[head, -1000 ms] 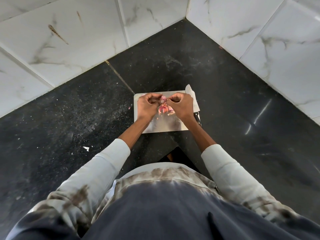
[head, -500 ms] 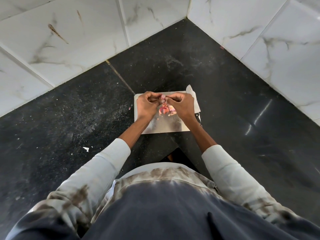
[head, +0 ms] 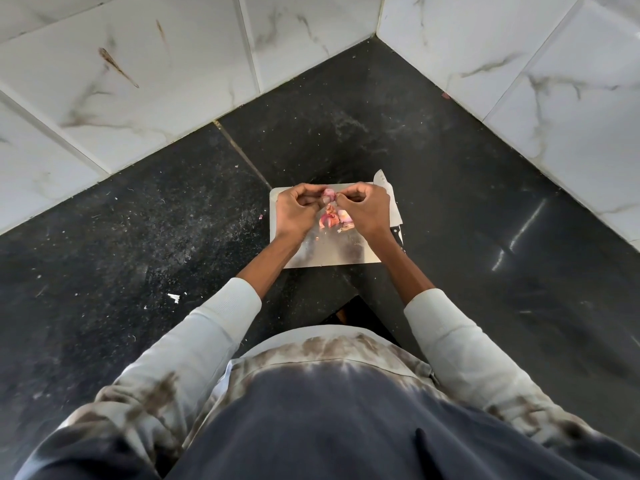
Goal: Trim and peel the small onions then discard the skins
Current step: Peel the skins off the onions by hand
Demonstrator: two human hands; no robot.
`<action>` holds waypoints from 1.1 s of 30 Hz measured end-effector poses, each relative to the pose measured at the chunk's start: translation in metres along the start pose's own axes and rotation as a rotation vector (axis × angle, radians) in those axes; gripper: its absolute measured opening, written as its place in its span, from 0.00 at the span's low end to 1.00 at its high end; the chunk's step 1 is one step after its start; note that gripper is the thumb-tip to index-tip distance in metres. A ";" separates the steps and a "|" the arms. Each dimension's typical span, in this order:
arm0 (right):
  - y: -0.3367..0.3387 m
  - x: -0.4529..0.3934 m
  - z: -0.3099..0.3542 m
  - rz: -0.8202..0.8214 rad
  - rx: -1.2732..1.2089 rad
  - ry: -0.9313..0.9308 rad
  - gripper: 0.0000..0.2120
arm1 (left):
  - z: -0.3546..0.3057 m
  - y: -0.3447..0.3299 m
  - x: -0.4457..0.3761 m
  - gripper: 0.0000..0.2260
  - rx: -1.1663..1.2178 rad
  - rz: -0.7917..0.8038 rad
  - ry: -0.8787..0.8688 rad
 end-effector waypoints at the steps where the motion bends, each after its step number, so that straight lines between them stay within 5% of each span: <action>1: 0.001 0.000 0.000 0.009 -0.009 -0.002 0.07 | 0.000 0.000 0.000 0.11 0.008 0.003 0.011; 17: -0.003 -0.006 -0.010 0.079 -0.090 -0.079 0.09 | 0.013 0.004 -0.003 0.11 0.204 -0.028 0.211; 22: -0.004 -0.001 -0.008 0.102 -0.133 -0.036 0.16 | 0.010 0.003 -0.001 0.13 0.216 -0.077 0.197; 33: -0.006 -0.004 -0.003 0.061 -0.035 0.026 0.12 | 0.007 0.002 -0.003 0.13 0.249 -0.073 0.169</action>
Point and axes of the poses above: each hand's wrist, its own x-axis away from the middle knuckle, its own y-axis out of the back of the hand, z = x × y, the point moved 4 cm from there along -x, towards the middle knuckle, and after that the axes turned 15 degrees about x, right-handed, at the moved point
